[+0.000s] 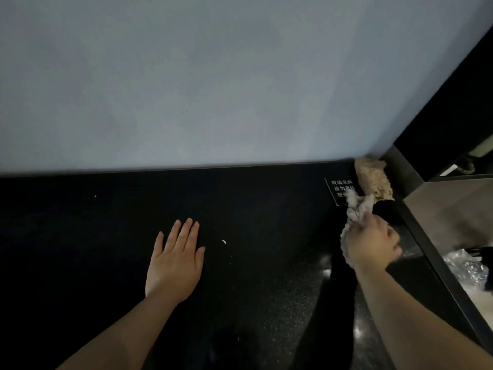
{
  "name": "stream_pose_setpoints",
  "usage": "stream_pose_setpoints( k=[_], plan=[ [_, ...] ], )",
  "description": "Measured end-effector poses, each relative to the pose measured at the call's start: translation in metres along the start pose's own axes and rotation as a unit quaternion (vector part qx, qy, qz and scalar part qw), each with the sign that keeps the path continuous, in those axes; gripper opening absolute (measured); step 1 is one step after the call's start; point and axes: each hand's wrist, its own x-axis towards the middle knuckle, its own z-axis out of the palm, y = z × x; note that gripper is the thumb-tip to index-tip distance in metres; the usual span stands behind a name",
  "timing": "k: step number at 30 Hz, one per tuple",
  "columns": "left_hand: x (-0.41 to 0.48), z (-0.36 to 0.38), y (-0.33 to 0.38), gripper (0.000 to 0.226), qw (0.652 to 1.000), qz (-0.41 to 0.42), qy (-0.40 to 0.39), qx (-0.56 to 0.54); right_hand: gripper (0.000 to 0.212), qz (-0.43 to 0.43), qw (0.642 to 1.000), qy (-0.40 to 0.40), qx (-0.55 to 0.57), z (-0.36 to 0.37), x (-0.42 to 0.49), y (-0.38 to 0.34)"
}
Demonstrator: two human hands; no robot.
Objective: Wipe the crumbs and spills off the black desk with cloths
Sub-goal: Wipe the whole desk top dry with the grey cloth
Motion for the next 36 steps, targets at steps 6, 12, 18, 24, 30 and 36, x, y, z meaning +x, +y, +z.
stream_pose_setpoints(
  k=[6,12,18,24,30,36],
  plan=[
    [-0.002,0.001,0.004,0.055,1.0,-0.016,-0.001,-0.019,0.031,-0.356,0.934,-0.03,0.012,0.029,-0.129,-0.07],
    [-0.01,0.001,0.009,0.055,0.999,-0.031,-0.009,-0.008,0.029,-0.235,0.971,-0.021,-0.046,0.008,-0.037,-0.029],
    [-0.012,-0.003,0.003,0.054,0.997,-0.019,-0.035,-0.069,0.048,-0.155,0.982,-0.095,-0.04,0.018,-0.051,-0.079],
    [-0.021,-0.01,-0.018,0.05,0.978,-0.034,-0.02,-0.203,0.042,-0.53,0.814,-0.239,0.012,0.021,-0.113,-0.12],
    [-0.027,-0.007,-0.009,0.051,0.977,-0.066,-0.027,-0.199,0.029,-0.547,0.776,-0.279,0.147,0.009,-0.082,-0.09],
    [-0.037,-0.006,0.0,0.048,0.972,-0.082,-0.053,-0.214,0.046,-0.423,0.875,-0.234,0.001,0.015,-0.095,-0.102]
  ],
)
